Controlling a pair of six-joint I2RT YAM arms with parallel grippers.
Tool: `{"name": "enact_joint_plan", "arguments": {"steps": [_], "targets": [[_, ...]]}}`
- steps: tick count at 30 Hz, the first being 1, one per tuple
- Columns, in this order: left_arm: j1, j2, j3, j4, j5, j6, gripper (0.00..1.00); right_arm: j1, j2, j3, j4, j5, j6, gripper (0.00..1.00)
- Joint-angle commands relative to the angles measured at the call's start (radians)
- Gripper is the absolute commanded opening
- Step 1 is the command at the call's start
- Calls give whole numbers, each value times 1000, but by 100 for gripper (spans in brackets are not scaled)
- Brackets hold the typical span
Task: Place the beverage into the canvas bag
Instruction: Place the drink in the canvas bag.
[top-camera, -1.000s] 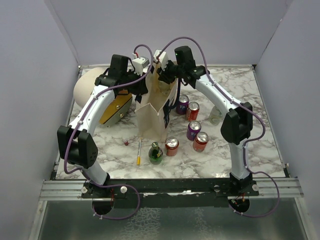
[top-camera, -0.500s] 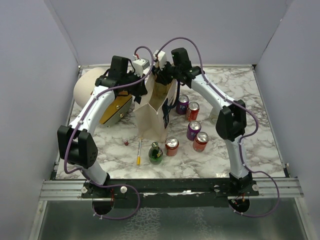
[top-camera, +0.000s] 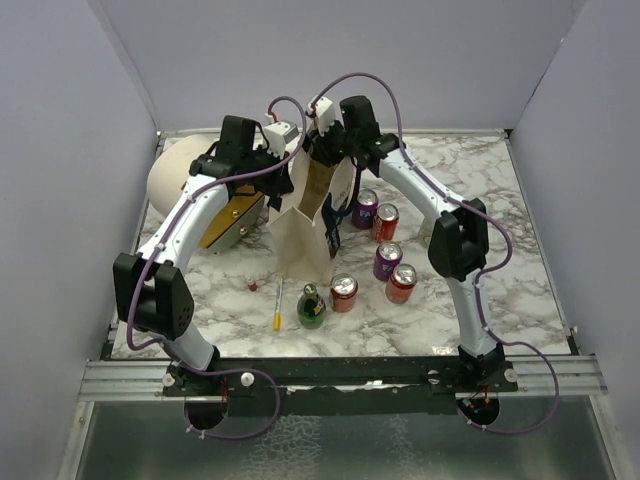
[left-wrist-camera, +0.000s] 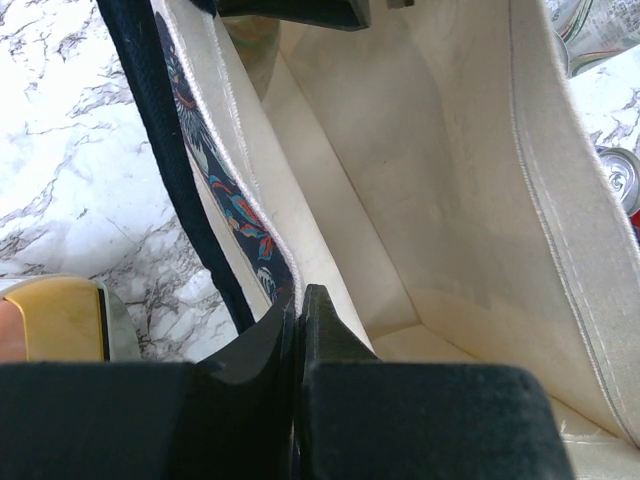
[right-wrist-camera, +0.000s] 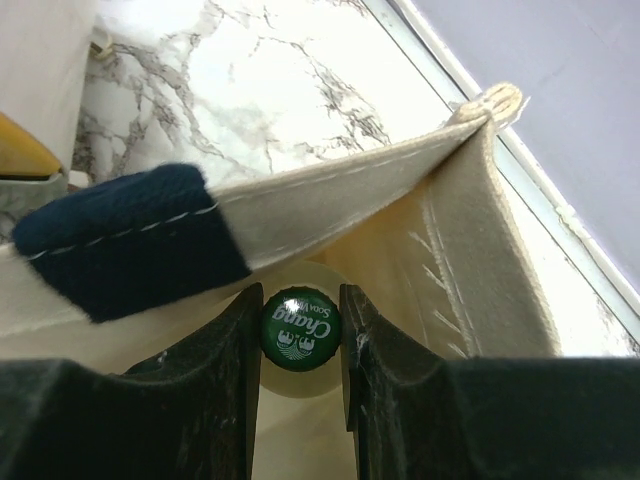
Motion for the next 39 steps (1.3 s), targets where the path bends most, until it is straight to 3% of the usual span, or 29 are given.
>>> {"name": "enact_joint_plan", "arguments": {"steps": [1, 7, 22, 39], "targets": [[0, -34, -18, -65, 6, -3, 0, -7, 34, 90, 91, 105, -12, 1], [-1, -27, -12, -64, -2, -14, 0, -6, 19, 66, 57, 130, -21, 1], [-1, -16, -27, -67, -3, -14, 0, -8, -27, -120, 218, 16, -49, 1], [-1, -16, -40, -75, 6, -20, 0, -38, -14, -87, 352, 22, 10, 1]]}}
